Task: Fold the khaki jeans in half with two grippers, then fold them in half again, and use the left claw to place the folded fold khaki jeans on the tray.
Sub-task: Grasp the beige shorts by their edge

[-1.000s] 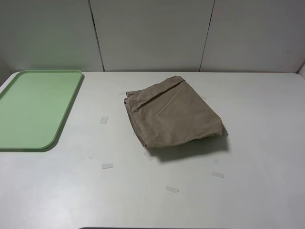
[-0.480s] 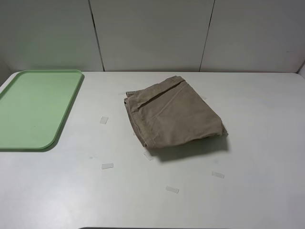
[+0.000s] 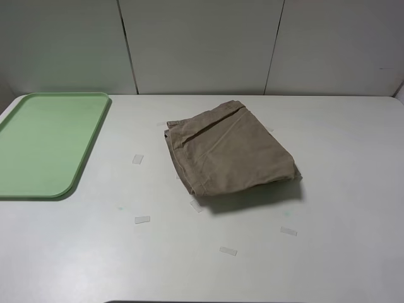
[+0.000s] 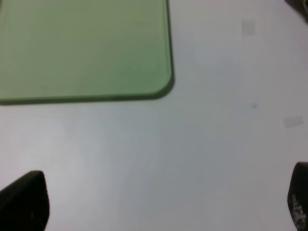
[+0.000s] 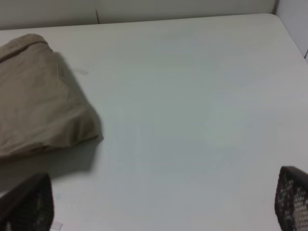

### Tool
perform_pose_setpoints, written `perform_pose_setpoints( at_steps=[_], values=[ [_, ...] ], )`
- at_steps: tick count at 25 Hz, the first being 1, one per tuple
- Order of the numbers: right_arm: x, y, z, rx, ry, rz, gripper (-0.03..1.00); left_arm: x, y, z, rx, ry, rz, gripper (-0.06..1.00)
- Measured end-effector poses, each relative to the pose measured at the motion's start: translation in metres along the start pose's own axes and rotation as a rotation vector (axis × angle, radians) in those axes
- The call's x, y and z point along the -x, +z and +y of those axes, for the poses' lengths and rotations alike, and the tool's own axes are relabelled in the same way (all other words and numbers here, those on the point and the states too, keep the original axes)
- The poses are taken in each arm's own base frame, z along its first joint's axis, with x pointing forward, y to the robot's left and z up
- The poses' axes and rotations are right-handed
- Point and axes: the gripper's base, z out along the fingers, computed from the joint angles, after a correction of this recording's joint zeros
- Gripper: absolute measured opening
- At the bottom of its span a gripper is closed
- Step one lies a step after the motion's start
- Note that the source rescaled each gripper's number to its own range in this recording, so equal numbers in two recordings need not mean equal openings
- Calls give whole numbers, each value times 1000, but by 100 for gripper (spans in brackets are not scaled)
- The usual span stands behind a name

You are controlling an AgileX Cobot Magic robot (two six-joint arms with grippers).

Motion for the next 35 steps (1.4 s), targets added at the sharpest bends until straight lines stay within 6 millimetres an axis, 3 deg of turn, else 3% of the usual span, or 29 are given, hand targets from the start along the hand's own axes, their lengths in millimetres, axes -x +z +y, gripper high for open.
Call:
perform_pose_setpoints(
  at_steps=[7, 17, 27, 35],
  values=[
    [0, 0, 0, 0, 0, 0, 100, 37, 28, -2, -51, 15, 145, 100],
    [0, 0, 0, 0, 0, -2, 100, 68, 85, -8, -151, -38, 244, 100],
    [0, 0, 0, 0, 0, -2, 100, 84, 152, -17, -284, -52, 325, 100],
    [0, 0, 0, 0, 0, -2, 100, 90, 190, -49, -327, 56, 327, 100]
  ],
)
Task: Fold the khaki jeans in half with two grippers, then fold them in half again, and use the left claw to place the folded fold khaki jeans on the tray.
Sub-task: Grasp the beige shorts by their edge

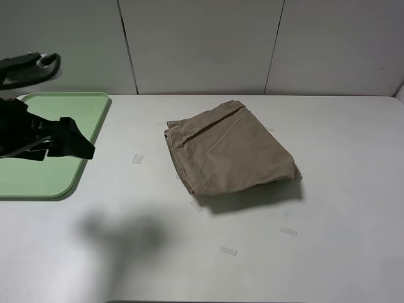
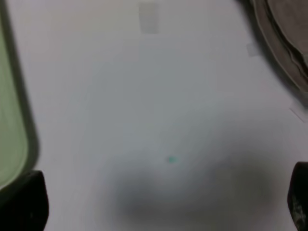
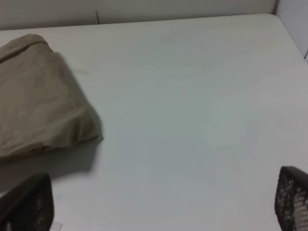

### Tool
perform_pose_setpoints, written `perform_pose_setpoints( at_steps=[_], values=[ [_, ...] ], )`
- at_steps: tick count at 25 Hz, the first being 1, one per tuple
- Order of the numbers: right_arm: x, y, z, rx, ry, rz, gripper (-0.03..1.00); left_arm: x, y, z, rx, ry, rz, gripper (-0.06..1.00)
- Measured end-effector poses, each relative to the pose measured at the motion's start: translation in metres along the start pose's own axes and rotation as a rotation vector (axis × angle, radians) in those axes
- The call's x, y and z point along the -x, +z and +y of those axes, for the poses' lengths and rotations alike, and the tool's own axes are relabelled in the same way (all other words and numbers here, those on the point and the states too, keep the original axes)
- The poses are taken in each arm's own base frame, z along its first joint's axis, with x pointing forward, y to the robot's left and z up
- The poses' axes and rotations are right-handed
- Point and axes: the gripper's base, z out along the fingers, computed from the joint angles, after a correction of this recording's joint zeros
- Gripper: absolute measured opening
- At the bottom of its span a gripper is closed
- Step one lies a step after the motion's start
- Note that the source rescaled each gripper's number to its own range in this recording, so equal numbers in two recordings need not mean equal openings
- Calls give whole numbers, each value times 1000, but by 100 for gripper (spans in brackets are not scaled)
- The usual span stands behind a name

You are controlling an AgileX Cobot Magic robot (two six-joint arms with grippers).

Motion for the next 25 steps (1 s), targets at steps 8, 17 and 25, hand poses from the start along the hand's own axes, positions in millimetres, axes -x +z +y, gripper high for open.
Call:
perform_pose_setpoints(
  at_steps=[8, 17, 25],
  values=[
    [0, 0, 0, 0, 0, 0, 100, 30, 47, -31, -41, 49, 60, 100],
    [0, 0, 0, 0, 0, 0, 100, 56, 109, -71, -71, 74, 123, 100],
    [0, 0, 0, 0, 0, 0, 100, 77, 158, -102, -98, 104, 147, 100]
  ],
)
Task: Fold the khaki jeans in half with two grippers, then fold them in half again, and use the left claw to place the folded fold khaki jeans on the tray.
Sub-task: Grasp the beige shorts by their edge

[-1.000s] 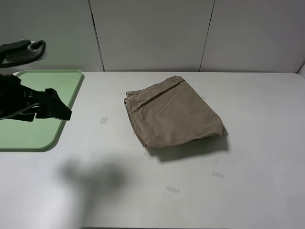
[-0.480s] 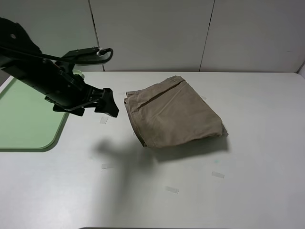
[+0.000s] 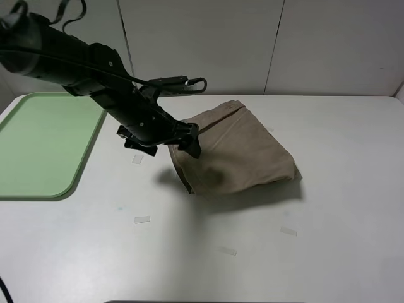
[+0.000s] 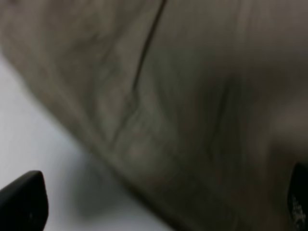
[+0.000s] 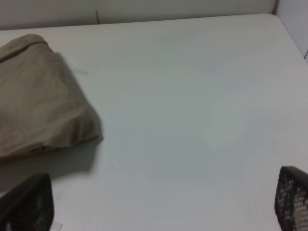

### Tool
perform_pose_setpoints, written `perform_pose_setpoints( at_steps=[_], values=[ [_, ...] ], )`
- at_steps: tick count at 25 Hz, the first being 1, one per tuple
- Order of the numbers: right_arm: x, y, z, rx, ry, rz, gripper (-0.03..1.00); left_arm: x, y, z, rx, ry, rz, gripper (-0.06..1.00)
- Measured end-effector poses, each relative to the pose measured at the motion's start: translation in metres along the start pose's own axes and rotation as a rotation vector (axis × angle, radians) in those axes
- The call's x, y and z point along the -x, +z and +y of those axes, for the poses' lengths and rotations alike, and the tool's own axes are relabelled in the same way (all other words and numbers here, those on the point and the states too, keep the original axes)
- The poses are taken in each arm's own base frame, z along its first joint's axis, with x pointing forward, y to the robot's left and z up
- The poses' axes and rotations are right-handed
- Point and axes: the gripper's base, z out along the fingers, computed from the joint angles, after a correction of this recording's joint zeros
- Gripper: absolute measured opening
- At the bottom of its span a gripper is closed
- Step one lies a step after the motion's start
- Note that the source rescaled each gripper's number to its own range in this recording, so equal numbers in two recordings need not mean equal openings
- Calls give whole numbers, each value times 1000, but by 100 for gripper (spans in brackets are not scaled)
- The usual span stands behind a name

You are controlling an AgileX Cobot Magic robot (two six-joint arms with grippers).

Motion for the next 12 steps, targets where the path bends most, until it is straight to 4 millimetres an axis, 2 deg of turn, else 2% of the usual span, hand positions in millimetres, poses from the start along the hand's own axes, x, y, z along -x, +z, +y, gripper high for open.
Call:
perform_pose_setpoints(
  at_steps=[6, 12],
  values=[
    [0, 0, 0, 0, 0, 0, 100, 14, 36, -13, -10, 13, 15, 100],
    [0, 0, 0, 0, 0, 0, 100, 15, 62, -21, -13, 6, 41, 100]
  ],
)
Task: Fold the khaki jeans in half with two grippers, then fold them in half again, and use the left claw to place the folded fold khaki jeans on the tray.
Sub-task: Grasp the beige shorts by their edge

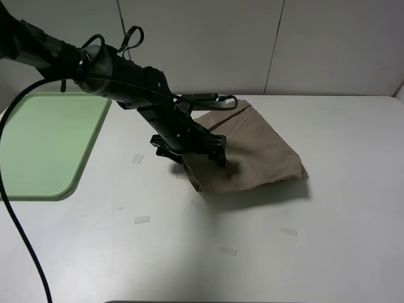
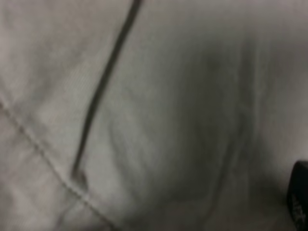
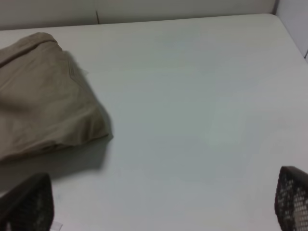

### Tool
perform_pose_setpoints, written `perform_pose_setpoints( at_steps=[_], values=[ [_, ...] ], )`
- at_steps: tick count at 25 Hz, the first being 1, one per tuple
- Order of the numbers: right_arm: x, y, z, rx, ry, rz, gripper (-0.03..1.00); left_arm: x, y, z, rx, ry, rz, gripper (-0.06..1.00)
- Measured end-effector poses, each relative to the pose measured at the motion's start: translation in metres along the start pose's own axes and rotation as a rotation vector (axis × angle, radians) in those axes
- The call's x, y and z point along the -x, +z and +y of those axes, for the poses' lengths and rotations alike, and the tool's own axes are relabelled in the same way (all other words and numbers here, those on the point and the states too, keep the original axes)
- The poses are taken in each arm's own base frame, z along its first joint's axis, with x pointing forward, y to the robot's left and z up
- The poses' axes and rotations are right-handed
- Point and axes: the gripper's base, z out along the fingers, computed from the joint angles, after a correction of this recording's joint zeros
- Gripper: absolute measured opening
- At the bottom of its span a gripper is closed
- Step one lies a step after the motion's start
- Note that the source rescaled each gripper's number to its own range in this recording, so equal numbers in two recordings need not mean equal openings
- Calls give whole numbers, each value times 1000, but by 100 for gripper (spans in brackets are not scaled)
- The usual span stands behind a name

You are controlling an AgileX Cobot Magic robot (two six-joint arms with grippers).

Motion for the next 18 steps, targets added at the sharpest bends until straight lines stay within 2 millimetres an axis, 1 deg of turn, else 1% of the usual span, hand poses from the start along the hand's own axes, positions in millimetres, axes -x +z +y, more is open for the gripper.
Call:
perform_pose_setpoints(
  at_steps=[7, 9, 10, 12, 13, 15, 18],
  values=[
    [0, 0, 0, 0, 0, 0, 100, 1, 4, -3, 1, 2, -18, 99],
    [0, 0, 0, 0, 0, 0, 100, 1, 6, -2, 3, 1, -21, 97],
    [0, 0, 0, 0, 0, 0, 100, 1, 6, -2, 4, 1, -22, 94],
    [0, 0, 0, 0, 0, 0, 100, 2, 7, -1, 6, 0, -29, 83],
    [0, 0, 0, 0, 0, 0, 100, 2, 8, -1, 6, 0, -30, 75],
    [0, 0, 0, 0, 0, 0, 100, 1, 10, -1, 3, -12, -27, 58],
    [0, 0, 0, 0, 0, 0, 100, 1, 12, -1, 1, -27, -29, 25]
  ],
)
